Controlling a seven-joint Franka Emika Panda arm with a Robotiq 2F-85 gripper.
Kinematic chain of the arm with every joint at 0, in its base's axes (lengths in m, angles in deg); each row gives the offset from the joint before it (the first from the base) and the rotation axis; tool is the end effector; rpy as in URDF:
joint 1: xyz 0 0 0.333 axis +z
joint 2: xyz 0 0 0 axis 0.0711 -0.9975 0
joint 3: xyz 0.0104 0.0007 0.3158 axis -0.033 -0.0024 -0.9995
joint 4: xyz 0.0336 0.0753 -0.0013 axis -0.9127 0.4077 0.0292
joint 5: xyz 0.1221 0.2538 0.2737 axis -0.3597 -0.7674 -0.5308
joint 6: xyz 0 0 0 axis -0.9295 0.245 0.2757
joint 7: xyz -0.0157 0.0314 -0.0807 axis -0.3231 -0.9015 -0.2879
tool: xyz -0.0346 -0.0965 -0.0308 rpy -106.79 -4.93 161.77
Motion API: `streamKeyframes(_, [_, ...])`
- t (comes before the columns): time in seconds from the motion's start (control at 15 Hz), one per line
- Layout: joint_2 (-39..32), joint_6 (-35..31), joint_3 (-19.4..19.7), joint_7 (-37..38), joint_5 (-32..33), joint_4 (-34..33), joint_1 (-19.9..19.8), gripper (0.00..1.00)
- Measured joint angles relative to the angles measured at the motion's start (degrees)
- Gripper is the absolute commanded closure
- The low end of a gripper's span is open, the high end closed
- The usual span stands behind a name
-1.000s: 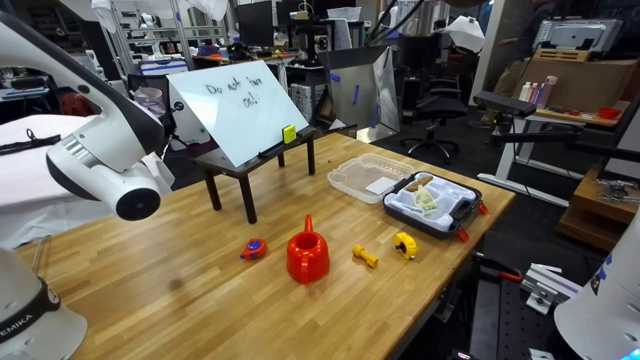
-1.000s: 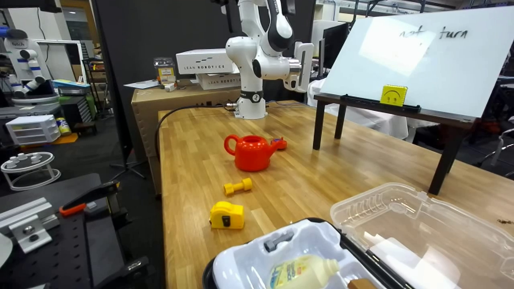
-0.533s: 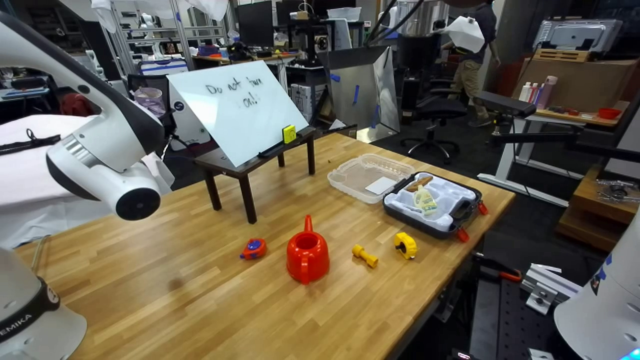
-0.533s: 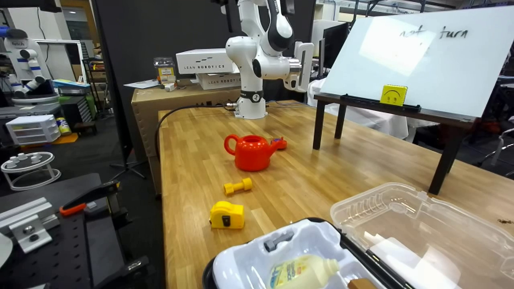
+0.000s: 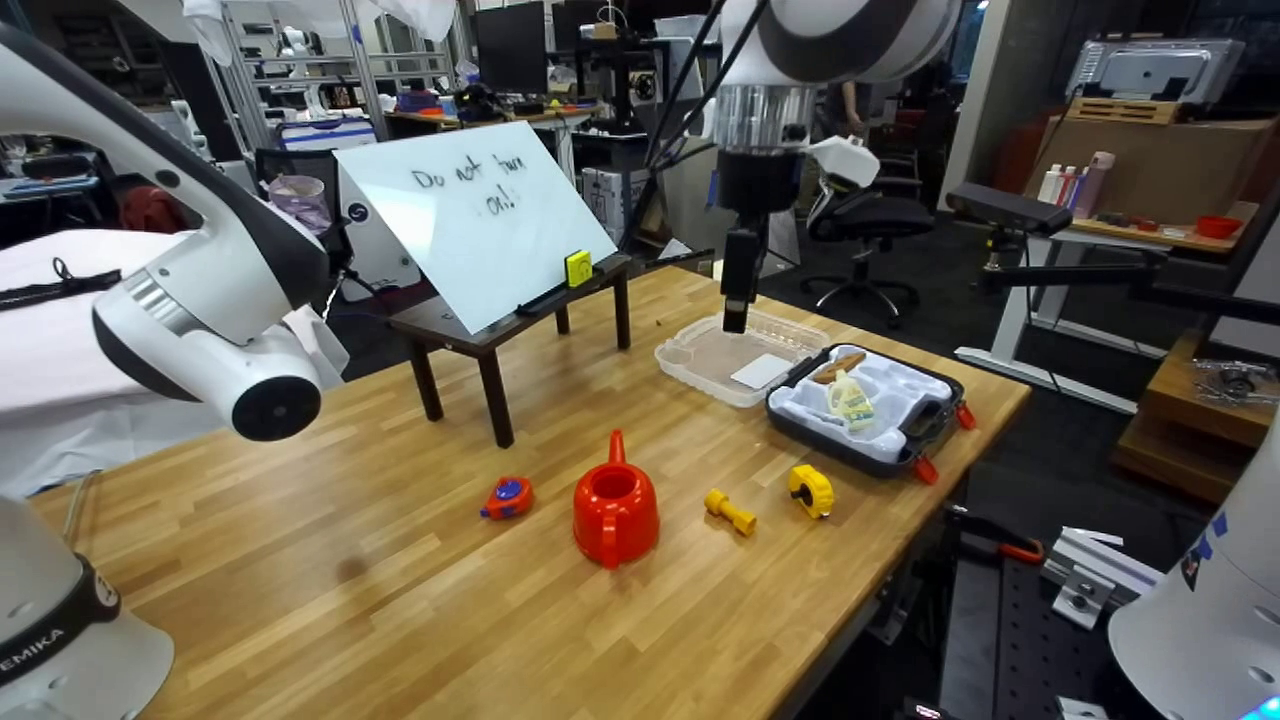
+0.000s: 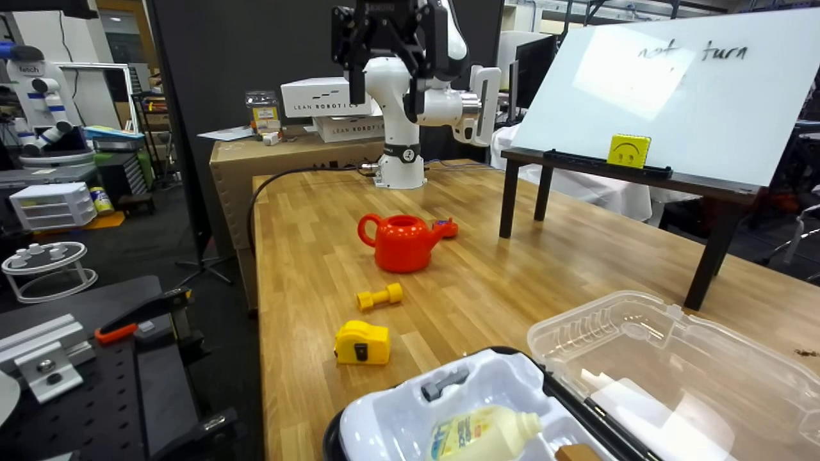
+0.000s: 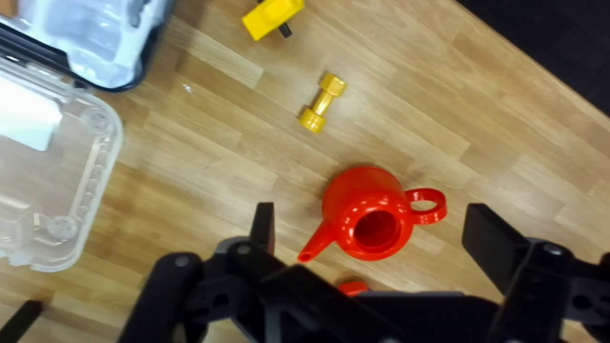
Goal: Put the yellow toy dumbbell in the orange toy teapot
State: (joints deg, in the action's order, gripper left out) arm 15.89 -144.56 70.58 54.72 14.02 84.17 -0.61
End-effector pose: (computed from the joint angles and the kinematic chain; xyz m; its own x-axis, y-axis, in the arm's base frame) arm 0.4481 -0.0396 0.3869 0.9565 0.2880 0.0474 0.2907 -0.9546 -0.0646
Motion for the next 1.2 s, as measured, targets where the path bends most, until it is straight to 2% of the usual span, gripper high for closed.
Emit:
streamKeyframes(0.13, [-4.02,-0.28,-0.24,-2.14,-2.69,-1.13,0.61,0.0])
streamKeyframes(0.87, [-3.72,-0.26,-0.34,-2.05,-2.87,-0.94,0.27,0.0])
streamKeyframes(1.2, [-11.86,-1.05,-0.31,-3.25,-9.75,-1.06,-0.17,0.0])
